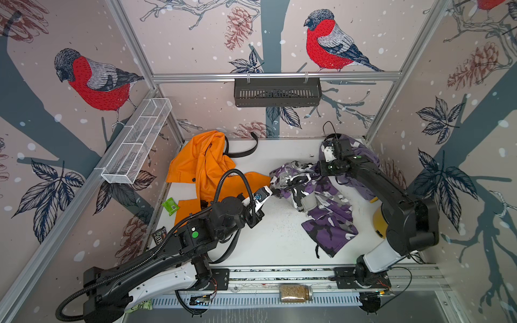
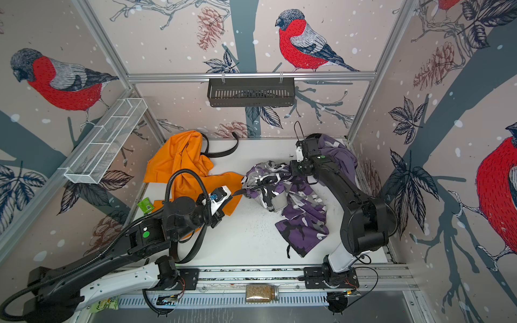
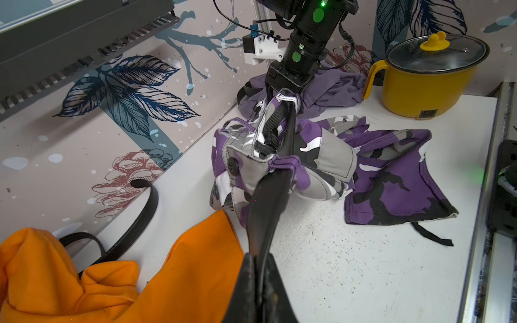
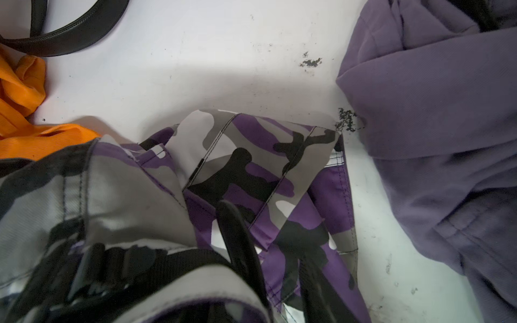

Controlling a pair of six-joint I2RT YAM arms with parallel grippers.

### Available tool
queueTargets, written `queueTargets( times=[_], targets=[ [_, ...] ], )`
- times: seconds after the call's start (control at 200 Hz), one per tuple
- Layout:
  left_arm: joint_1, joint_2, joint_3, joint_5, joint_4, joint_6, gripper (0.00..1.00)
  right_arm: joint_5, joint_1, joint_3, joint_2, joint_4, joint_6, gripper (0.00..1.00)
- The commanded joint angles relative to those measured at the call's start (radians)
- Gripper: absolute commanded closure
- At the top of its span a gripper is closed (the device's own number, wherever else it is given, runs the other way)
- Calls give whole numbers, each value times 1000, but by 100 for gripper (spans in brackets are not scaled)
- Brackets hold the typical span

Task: Remove the belt from the trousers

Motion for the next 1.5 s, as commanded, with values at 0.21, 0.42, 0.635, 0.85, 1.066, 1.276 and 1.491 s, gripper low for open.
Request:
queueTargets(
  times=[0.21, 0.42, 0.635, 0.85, 1.066, 1.276, 1.491],
  targets=[
    [105, 125, -19, -66, 114, -52, 100, -82, -13, -31, -285, 142, -8, 8],
    [144, 139, 14, -67, 123, -68, 100, -162, 19, -132, -490, 67, 2, 3],
    [169, 145, 79, -65, 112, -101, 100, -125, 304, -510, -686, 253, 185, 4],
    [170, 182, 154, -55, 91, -100, 100, 42, 441, -829, -818, 512, 364, 2],
    [170, 195, 161, -30, 93, -99, 100, 20, 436, -908, -735, 808, 375, 2],
    [170, 192, 161, -22, 97, -104, 100, -87, 423, -825, -507, 925, 387, 38],
    [242, 118, 200, -22, 62, -79, 100, -15, 311, -769, -503, 759, 360, 82]
  ],
)
